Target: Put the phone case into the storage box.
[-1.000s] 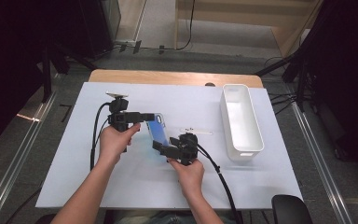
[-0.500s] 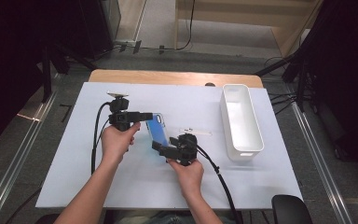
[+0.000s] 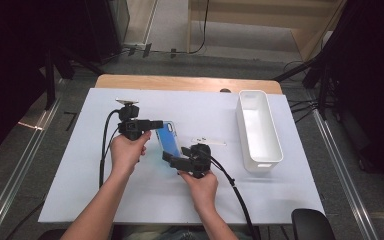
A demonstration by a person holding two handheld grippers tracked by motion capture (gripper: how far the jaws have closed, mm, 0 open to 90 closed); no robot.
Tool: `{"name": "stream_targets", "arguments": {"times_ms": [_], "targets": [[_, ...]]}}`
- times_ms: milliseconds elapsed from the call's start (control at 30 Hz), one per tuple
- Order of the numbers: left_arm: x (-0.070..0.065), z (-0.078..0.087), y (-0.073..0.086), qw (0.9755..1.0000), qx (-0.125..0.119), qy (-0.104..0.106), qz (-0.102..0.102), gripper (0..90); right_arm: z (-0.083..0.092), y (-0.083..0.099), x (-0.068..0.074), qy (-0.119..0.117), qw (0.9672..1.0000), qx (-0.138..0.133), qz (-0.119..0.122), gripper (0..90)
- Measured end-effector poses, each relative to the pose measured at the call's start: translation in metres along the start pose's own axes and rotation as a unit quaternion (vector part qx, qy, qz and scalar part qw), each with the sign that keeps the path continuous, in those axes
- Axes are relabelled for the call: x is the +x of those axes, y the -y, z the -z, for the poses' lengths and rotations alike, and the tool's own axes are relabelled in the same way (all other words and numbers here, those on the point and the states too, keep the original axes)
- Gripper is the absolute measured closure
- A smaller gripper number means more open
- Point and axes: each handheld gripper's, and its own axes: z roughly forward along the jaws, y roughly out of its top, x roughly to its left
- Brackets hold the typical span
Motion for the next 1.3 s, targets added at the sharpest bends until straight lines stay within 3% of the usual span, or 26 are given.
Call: {"name": "stream_targets", "arguments": {"times_ms": [200,333,667,1100,1200,1300], "targets": [[0.0002,-0.0004,-0.0004,1.0,0.001,0.004,0.004,77.1,-0.0003,0.0002,0.0002,0.003,1.0,-0.002,0.002,15.4],[0.0025,0.0009,-0.0001,0.9994,-0.005,0.022,0.027,78.4,-0.0003,-0.0001,0.0003,0.003,1.0,-0.004,0.008,15.3],[0.0038,0.0023,-0.0005,0.9983,-0.01,0.042,0.038,79.8,-0.0016,-0.0005,0.0,0.007,0.9997,-0.008,0.023,15.1],[0.0009,0.0042,-0.003,0.9982,-0.006,0.049,0.033,80.2,-0.0016,-0.0015,0.0005,0.005,0.9996,-0.009,0.027,14.7],[-0.0006,0.0038,-0.0031,0.9981,-0.003,0.052,0.033,80.3,-0.0014,-0.003,-0.003,-0.002,0.9993,-0.001,0.038,14.3],[-0.0031,0.0028,-0.003,0.9986,0.002,0.047,0.022,80.3,-0.0014,-0.0054,-0.0034,-0.01,0.9991,0.007,0.039,8.7]]}}
